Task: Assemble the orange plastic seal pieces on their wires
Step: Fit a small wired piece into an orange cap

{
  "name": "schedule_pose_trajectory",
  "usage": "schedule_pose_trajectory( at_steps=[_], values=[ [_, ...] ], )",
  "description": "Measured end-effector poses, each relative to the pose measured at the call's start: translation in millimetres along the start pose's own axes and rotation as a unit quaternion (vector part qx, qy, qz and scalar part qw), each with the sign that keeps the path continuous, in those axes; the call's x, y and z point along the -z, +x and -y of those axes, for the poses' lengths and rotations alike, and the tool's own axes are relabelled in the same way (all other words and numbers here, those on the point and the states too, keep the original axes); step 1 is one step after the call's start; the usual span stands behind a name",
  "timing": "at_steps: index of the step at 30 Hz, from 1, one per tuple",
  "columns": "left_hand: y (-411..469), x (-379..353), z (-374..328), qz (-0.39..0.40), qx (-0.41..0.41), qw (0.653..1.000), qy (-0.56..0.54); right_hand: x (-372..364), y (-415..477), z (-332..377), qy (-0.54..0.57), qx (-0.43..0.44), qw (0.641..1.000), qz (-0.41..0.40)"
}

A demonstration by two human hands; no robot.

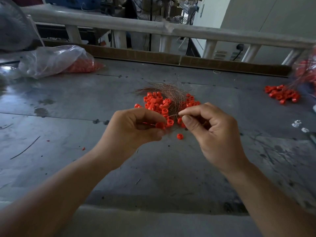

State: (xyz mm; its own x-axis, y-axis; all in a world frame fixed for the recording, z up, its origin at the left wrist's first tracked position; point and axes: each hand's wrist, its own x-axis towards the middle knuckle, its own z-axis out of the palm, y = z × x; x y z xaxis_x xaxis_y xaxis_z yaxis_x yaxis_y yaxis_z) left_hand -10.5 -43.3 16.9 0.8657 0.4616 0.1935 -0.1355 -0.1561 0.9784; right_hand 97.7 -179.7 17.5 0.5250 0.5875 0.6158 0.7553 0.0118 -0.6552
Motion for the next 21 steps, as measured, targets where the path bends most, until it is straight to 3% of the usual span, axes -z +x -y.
schedule_pose_trajectory(
  at_steps=[8,21],
  values=[
    [0.5,2.0,3.6,0.018,0.002,1.000,-0.019,1.5,-1.6,5.3,0.082,-0.036,0.996,0.006],
    [-0.7,-1.8,0.2,0.032,0.012,0.998,-0.049,-2.2,-4.0,8.7,0.108,-0.051,0.992,0.038]
  ],
)
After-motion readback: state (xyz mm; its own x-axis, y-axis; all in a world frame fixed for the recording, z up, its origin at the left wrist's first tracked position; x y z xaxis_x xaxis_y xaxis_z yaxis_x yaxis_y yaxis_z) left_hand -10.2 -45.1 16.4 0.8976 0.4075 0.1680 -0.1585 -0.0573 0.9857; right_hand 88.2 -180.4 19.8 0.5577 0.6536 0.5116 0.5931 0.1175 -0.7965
